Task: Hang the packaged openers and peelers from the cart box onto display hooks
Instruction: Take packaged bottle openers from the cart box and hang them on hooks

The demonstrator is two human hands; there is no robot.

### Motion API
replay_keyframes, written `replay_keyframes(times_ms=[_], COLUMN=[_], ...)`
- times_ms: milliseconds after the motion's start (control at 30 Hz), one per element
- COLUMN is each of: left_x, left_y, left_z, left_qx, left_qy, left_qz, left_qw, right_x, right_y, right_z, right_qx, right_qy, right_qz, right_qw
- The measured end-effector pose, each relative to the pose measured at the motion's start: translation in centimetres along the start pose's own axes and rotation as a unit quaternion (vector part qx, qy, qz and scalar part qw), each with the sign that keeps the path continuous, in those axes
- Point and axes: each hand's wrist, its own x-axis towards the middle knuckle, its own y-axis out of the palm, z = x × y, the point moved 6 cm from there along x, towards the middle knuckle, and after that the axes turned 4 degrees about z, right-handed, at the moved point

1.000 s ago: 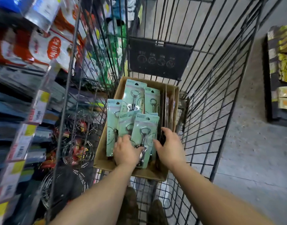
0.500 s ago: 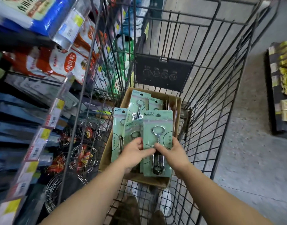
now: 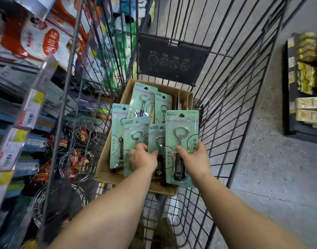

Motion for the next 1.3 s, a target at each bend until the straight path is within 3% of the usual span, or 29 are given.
replay_keyframes(times_ms=[133, 300, 600, 733, 900, 1300], left_x=[-0.2, -0.6, -7.9, -14.6, -24.8, -49.0], left_y=[0.0, -3.7, -17.2, -23.1, -28.9, -41.3], left_z=[0.3, 0.1, -2.0, -0.3, 6.5, 32.7], left_qx=[-0.085, -0.193, -0.287, -0.348, -0.413, -0.542], left_qy=[-0.005, 0.063, 0.138, 0.185, 0.201, 0.201], left_qz=[0.029, 0.077, 0.089, 0.031, -0.048, -0.297], left_qw=[0.996, 0.976, 0.944, 0.919, 0.887, 0.76], right_x=[-0.5, -3.0, -12.3, -18.6, -28.5, -58.0], right_y=[-0.2, 0.1, 0.3, 0.8, 2.1, 14.5], right_z=[0.1, 1.7, 10.9, 14.4, 15.5, 10.3], right_qx=[-0.002, -0.004, -0.019, -0.039, -0.053, -0.092], right_qy=[0.007, 0.007, -0.12, -0.21, -0.317, -0.481], right_qz=[-0.006, -0.006, 0.027, 0.083, 0.179, 0.402], right_qw=[1.0, 1.0, 0.992, 0.973, 0.93, 0.774])
